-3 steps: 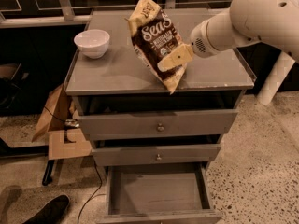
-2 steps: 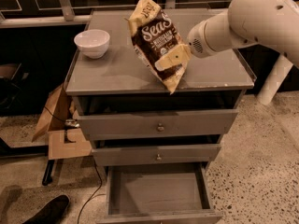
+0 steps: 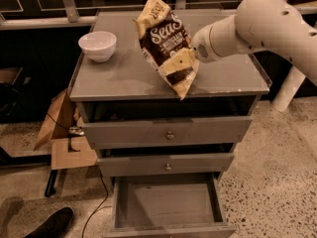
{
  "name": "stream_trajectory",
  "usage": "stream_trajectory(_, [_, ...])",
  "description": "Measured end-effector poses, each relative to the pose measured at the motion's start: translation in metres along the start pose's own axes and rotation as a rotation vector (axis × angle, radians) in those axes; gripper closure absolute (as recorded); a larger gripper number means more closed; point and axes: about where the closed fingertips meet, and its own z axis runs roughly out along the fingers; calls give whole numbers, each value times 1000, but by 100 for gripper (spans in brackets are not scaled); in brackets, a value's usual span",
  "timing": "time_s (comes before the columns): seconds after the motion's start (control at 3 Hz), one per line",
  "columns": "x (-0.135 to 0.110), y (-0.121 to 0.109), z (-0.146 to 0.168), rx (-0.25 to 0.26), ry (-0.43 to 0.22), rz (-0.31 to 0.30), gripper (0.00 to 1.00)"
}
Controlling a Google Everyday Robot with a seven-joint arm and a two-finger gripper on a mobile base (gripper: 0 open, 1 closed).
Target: Place brown chip bag into bottom drawer
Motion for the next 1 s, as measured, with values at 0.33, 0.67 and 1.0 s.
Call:
stream_trajectory(0.33, [-2, 2, 12, -25, -15, -13, 0])
stream_trajectory(0.67, [-5, 6, 26, -52, -27, -24, 0])
stream_trajectory(1.0, [-6, 13, 38, -79, -36, -33, 0])
